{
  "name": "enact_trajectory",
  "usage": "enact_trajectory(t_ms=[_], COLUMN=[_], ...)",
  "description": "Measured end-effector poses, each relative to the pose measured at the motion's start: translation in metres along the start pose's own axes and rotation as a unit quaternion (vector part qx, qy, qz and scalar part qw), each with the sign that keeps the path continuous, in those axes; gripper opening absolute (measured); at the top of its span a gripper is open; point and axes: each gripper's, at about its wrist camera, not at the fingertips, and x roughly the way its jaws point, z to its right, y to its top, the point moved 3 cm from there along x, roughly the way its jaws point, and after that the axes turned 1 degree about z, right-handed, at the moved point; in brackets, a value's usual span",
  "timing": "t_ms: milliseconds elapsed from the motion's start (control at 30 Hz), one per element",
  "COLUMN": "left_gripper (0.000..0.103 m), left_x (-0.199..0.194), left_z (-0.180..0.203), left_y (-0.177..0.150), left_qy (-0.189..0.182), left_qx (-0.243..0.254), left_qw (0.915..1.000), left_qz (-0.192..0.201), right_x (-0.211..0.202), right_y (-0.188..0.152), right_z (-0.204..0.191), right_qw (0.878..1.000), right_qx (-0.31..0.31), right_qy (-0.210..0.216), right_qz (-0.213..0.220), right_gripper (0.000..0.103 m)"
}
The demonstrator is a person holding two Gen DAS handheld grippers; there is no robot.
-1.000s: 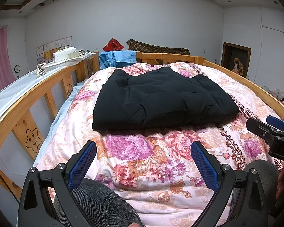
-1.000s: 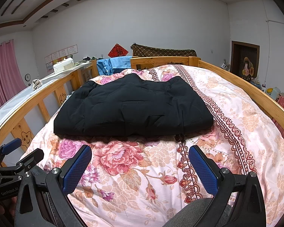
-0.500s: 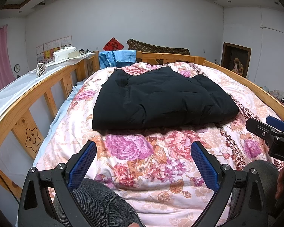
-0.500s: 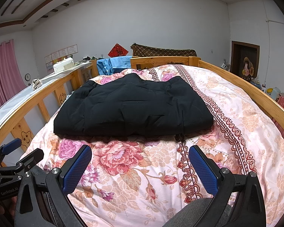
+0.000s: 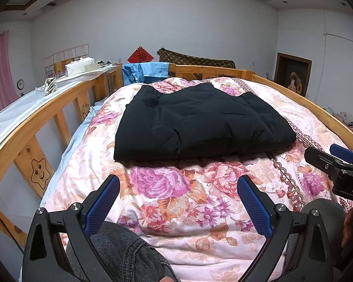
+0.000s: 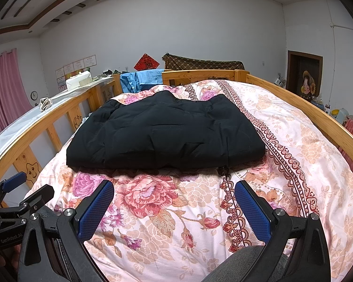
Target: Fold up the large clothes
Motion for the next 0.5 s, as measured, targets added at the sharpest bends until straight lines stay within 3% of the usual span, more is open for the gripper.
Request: enact_trajectory(t_ms=[500], left_gripper=[0.098], left_x=[-0.0003], left_z=[-0.0002], left_y=[-0.0004], left_qy=[-0.001], left_qx=[0.000], left_qw=[1.0000], left_qz=[-0.001], right_x=[0.0000], right_y=[0.0004], right_z=[0.0008], right_qw=[1.000], right_qx=[0.000], right_qy=[0.000], right_qz=[0.000], right_gripper=[0.103])
